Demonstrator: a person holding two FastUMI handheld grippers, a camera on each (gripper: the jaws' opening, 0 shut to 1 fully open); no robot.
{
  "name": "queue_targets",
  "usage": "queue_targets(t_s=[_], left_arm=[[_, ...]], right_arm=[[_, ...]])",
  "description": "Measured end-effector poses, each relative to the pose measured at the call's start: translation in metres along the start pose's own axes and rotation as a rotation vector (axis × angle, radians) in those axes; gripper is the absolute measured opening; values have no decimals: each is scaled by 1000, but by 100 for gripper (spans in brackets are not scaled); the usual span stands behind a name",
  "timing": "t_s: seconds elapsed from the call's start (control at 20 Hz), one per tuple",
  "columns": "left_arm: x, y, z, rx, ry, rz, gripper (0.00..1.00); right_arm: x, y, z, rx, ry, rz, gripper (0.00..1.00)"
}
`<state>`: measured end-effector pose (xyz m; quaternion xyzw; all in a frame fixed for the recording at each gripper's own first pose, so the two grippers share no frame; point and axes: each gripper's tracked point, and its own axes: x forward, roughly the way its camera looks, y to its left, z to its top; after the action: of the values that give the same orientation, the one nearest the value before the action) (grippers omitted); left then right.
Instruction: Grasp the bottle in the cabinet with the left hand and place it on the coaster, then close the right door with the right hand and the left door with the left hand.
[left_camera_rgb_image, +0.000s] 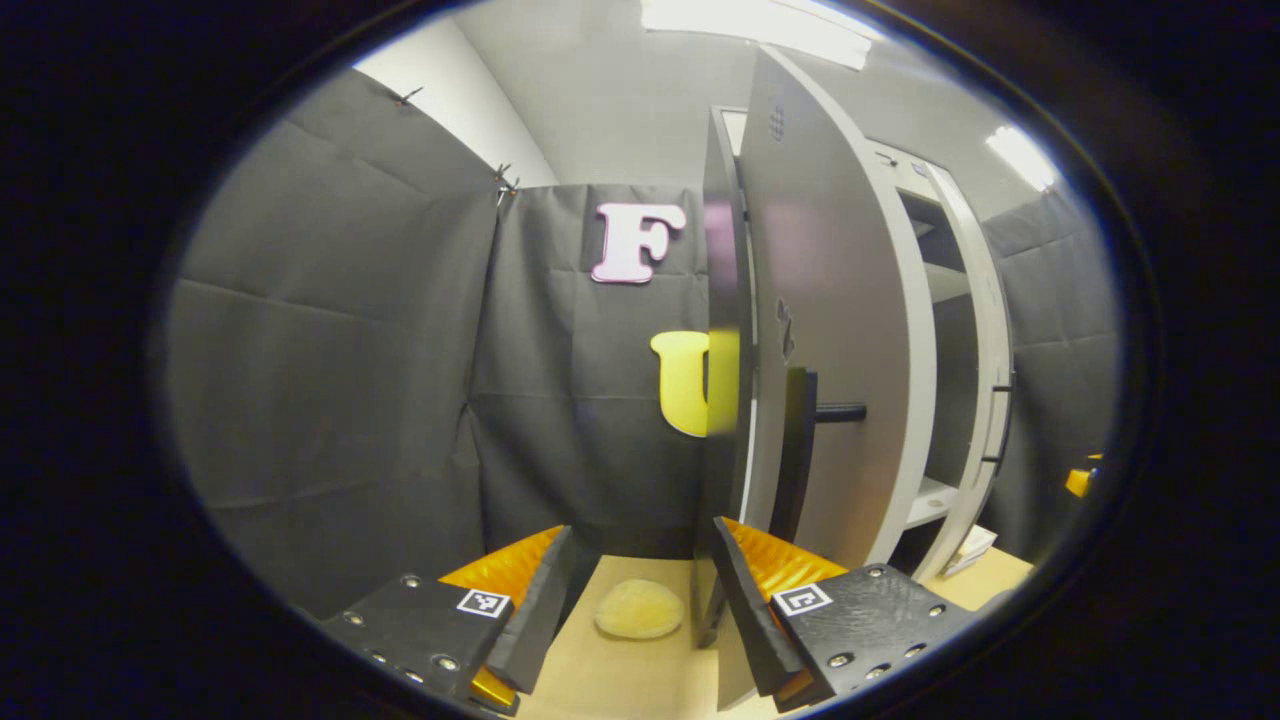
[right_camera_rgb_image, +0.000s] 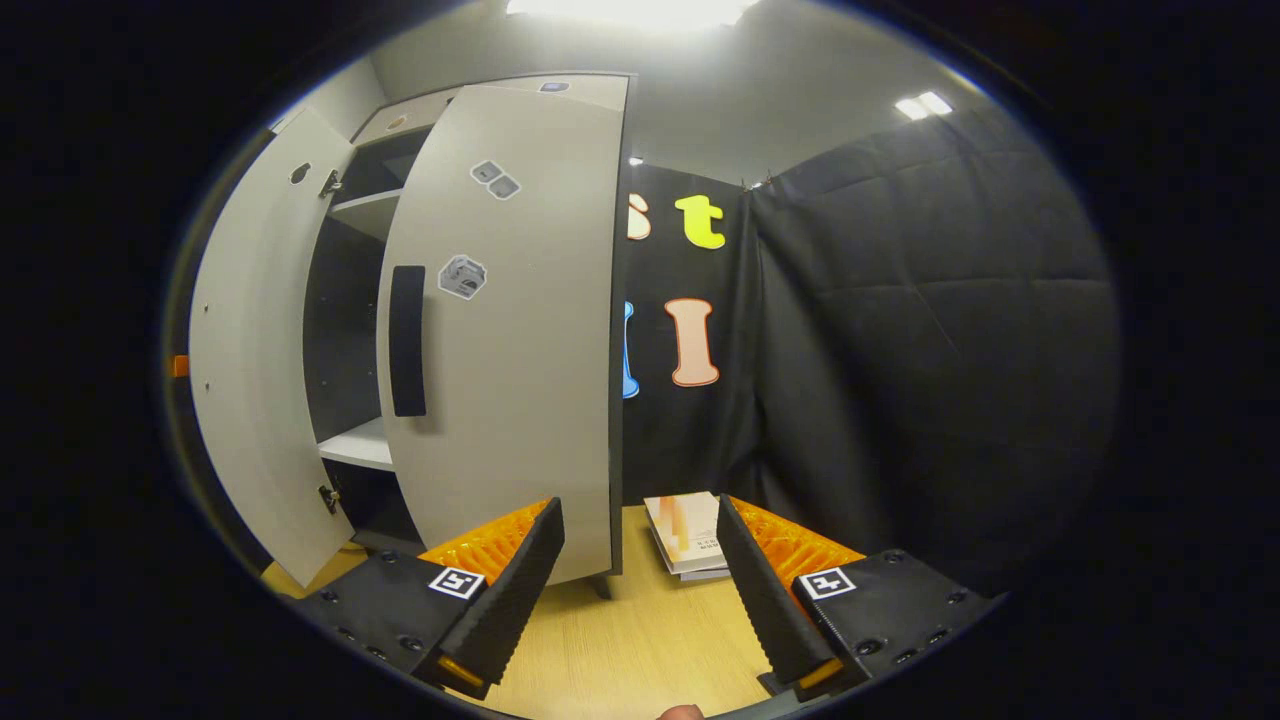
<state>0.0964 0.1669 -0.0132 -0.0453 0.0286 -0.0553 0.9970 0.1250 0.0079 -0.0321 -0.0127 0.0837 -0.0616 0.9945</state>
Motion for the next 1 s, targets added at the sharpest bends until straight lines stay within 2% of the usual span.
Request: queue_targets(t_s=[0.15, 1.0], left_arm=[[-1, 5, 2, 42, -13, 2, 80], [3, -22, 8, 43, -20, -54, 80]], right_arm=[[-4, -17, -5, -16, 8, -19, 98], [-13, -61, -13, -13, 20, -19, 98]])
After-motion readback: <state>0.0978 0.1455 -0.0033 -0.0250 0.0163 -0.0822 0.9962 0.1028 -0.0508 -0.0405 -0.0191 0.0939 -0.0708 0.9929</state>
